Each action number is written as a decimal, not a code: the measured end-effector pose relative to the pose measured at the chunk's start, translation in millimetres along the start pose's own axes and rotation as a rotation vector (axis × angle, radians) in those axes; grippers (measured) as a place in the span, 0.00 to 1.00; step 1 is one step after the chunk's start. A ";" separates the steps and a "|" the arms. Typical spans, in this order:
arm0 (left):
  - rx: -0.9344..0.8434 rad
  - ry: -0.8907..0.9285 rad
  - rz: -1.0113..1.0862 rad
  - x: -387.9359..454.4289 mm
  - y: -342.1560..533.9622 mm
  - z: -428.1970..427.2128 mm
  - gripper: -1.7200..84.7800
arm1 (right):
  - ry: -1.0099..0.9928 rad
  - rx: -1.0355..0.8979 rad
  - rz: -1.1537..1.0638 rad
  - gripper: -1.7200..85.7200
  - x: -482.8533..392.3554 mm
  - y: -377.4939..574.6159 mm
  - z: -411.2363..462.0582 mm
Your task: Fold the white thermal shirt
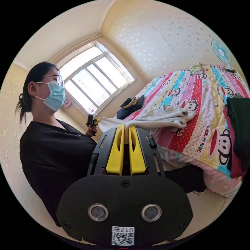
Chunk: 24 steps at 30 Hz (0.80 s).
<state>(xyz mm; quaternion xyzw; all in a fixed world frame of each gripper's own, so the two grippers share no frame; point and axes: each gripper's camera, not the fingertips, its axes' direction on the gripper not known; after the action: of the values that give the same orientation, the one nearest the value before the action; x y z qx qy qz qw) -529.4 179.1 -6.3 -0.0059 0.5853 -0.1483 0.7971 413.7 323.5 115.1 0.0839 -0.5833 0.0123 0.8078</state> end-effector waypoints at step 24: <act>-0.180 -0.297 -0.407 -212.0 -61.4 208.7 0.16 | 0.269 -0.338 0.364 0.15 212.2 -92.6 198.4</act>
<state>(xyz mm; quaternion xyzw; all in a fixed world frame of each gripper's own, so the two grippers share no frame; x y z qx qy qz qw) -405.9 137.8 268.1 -0.2162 0.4594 -0.2503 0.8244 305.8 185.9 364.9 -0.1604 -0.4699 0.0705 0.8651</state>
